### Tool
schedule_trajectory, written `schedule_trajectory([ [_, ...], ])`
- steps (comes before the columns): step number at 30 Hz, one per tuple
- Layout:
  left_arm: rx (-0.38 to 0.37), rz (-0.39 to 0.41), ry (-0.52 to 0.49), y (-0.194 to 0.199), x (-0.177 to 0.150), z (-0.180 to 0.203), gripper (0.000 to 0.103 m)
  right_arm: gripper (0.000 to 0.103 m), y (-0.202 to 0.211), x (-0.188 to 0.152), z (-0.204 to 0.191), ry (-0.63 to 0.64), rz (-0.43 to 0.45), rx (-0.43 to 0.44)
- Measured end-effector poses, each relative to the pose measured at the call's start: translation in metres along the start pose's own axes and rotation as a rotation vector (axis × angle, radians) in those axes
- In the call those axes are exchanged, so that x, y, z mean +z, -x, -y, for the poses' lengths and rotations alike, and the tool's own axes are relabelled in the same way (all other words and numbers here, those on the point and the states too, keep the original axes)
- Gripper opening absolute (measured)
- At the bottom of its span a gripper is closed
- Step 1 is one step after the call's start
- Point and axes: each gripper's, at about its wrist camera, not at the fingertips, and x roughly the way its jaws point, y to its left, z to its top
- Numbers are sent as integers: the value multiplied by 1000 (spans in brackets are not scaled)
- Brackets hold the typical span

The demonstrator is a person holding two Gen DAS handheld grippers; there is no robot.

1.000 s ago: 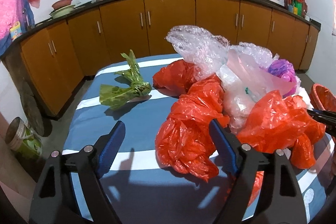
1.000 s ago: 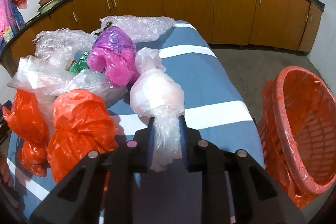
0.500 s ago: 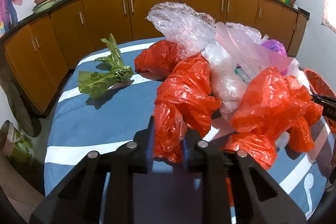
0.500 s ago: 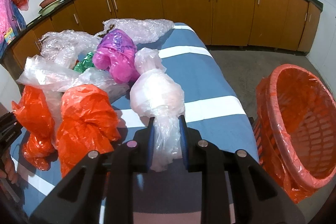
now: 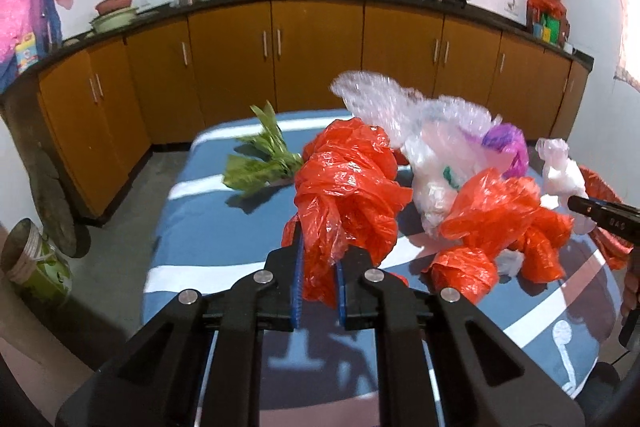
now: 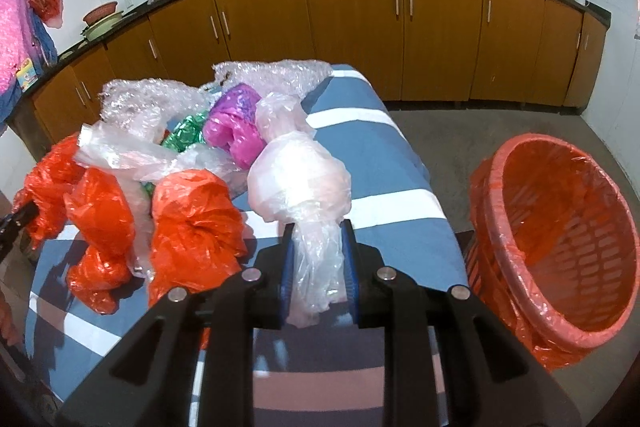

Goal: Collect trash
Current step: 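Carry the red bag and clear bag with both tools over the wastebasket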

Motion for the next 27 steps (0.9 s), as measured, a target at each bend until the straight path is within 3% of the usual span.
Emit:
schedule_trajectory([
  [7,-37,98,-1,33,26,18,13,22,29,5,8,-11,54,2],
  [15,-181,199,-79,53,56,99,13,22,77,9,41,-37,157,-71],
  [27,-409,191,-163,37,53,227,13,22,139,-4,129,-148,249,-262],
])
